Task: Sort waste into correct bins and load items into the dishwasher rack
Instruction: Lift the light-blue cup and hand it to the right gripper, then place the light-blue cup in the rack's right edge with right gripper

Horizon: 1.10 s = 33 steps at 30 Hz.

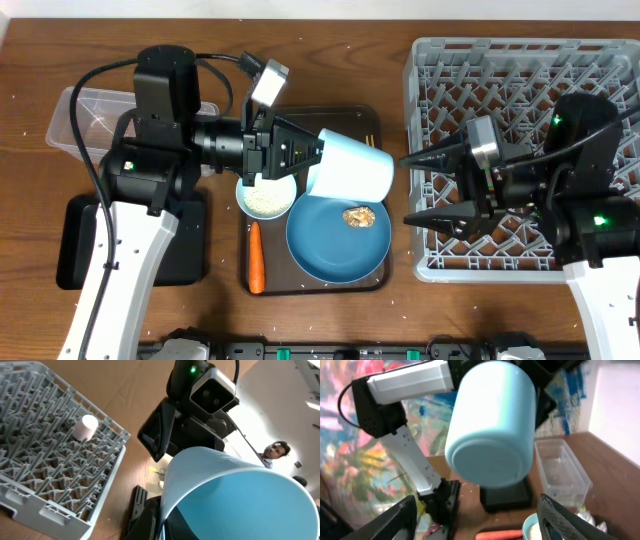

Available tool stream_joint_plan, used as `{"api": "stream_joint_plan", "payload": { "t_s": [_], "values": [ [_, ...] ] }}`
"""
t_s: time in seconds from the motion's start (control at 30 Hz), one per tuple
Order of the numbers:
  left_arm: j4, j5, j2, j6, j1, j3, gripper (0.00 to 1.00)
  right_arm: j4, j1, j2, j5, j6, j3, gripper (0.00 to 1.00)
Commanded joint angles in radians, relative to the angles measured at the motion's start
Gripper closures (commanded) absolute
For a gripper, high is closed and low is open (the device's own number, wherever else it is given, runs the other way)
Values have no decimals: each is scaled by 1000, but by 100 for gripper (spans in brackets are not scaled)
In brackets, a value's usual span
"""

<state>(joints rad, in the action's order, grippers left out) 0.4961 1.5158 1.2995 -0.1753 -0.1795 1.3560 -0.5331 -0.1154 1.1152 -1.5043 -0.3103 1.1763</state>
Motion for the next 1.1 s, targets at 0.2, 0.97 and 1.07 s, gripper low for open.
{"api": "stream_joint_plan", "payload": {
  "t_s": [0.2,0.97,1.07],
  "values": [
    [-8,43,-9,17,3,9,94,262,-177,-11,267,376,1,30],
    [-99,43,-9,-25,36,9,13,203,-180,-34,488,385,1,61],
    [-154,43,-9,-64,69,9,11,100,-92,-48,539,384,1,62]
  ]
}}
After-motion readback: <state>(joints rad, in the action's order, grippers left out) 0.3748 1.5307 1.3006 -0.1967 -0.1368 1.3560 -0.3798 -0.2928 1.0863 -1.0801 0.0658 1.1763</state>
